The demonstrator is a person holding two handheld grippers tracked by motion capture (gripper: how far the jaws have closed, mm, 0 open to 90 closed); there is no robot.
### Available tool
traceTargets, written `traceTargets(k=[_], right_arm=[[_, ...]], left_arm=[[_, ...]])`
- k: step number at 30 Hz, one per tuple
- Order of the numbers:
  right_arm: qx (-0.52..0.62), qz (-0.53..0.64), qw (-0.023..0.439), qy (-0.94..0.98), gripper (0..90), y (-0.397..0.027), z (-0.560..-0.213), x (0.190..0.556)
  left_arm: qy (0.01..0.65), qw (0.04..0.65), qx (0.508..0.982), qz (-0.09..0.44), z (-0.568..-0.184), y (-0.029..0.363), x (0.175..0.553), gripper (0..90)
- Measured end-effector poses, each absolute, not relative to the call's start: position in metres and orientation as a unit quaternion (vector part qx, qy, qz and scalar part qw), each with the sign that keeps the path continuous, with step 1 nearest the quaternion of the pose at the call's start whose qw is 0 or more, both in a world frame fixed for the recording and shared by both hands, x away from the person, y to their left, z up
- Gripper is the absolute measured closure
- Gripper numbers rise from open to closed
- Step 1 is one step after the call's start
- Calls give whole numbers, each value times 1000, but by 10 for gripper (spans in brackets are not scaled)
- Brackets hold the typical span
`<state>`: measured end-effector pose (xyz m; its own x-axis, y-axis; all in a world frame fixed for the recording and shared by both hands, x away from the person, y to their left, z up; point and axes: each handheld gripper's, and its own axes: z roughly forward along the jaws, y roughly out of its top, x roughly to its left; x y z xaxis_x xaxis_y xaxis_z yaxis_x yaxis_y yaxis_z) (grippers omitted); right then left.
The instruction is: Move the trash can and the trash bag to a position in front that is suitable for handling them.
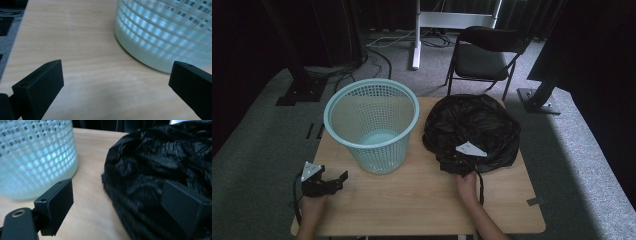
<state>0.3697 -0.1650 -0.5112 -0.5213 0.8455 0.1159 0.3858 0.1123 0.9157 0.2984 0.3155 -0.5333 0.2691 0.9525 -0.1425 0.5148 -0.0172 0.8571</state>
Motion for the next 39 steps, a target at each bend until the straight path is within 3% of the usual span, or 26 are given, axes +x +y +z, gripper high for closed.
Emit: traceTargets(k=[2,7,12,24,35,39], right_arm=[[443,509,234,700,109,-161,-505,379],[451,499,269,689,109,-143,-491,399],[463,499,258,686,110,-121,-480,420],[486,463,240,701,109,-87,-478,460],[451,484,207,721,130,-71,-478,462],[446,492,201,721,130,-76,-481,459]], left_arm=[[548,419,668,279,-531,315,305,0],[550,424,660,286,-519,316,326,0],[570,434,638,282,-506,325,345,0],[561,412,658,287,-500,323,372,0],[556,436,657,262,-505,315,375,0],[540,420,680,264,-503,311,373,6]])
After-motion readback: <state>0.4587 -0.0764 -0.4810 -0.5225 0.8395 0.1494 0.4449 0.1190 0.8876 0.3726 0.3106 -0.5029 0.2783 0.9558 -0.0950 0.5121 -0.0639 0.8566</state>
